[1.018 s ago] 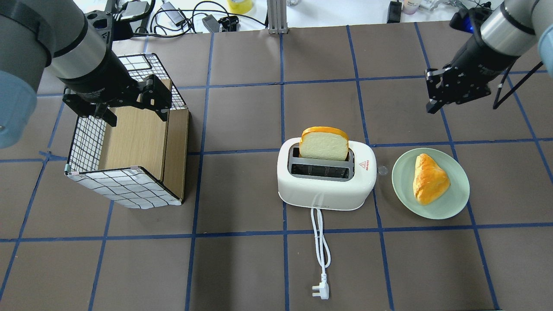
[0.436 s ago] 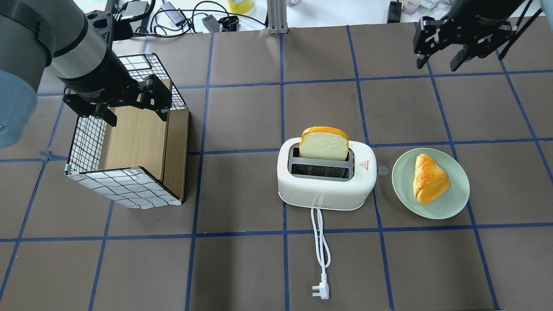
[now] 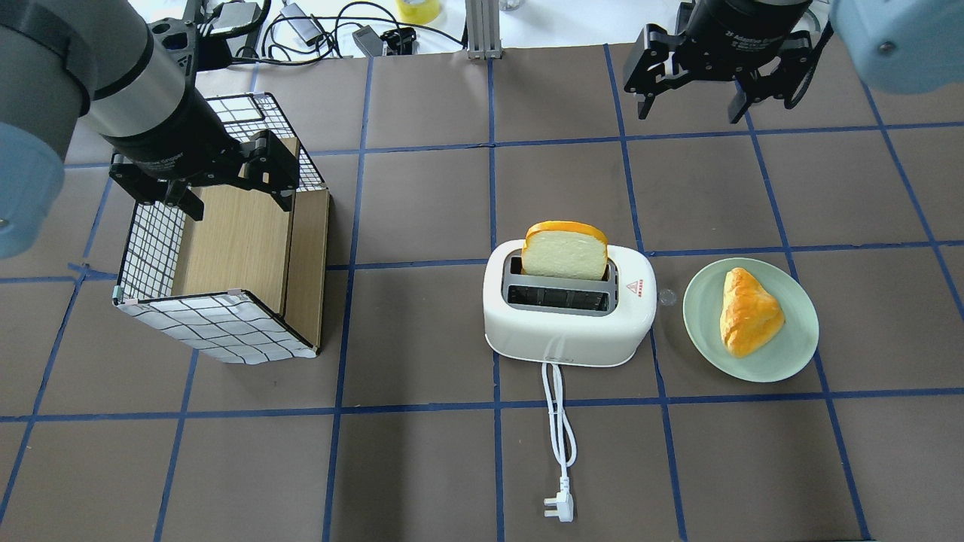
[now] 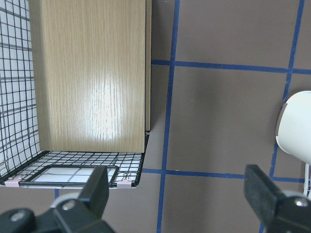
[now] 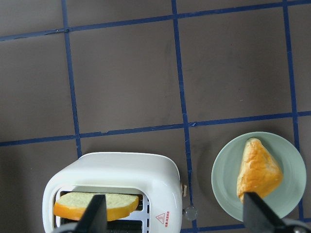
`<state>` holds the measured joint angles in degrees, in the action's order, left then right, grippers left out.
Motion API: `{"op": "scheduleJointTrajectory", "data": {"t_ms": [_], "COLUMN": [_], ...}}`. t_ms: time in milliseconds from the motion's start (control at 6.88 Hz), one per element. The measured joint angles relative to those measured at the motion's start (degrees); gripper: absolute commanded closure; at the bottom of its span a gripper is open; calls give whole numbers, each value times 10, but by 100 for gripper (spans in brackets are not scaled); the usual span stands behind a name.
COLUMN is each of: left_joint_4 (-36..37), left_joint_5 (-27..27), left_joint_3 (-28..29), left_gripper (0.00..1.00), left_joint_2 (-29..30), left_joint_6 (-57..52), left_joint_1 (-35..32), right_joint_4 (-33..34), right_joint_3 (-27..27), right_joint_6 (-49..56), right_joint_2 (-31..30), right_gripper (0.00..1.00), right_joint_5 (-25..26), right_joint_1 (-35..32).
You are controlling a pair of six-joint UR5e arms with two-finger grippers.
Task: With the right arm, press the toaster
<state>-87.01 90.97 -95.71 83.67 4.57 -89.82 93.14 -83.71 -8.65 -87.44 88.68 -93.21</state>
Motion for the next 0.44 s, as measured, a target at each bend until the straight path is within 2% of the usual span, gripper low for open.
{"op": "scheduleJointTrajectory", "data": {"t_ms": [436], "left_joint_4": [0], "left_joint_5": [0], "left_joint_3": [0], "left_gripper": [0], "left_joint_2": [0], "left_joint_6": [0], "left_joint_1": [0], "right_joint_4": [0], "right_joint_3": [-1], "right_joint_6": [-6], "right_joint_2": [1], "right_gripper": [0], "right_joint_5": [11], "right_joint_1": [-6]}}
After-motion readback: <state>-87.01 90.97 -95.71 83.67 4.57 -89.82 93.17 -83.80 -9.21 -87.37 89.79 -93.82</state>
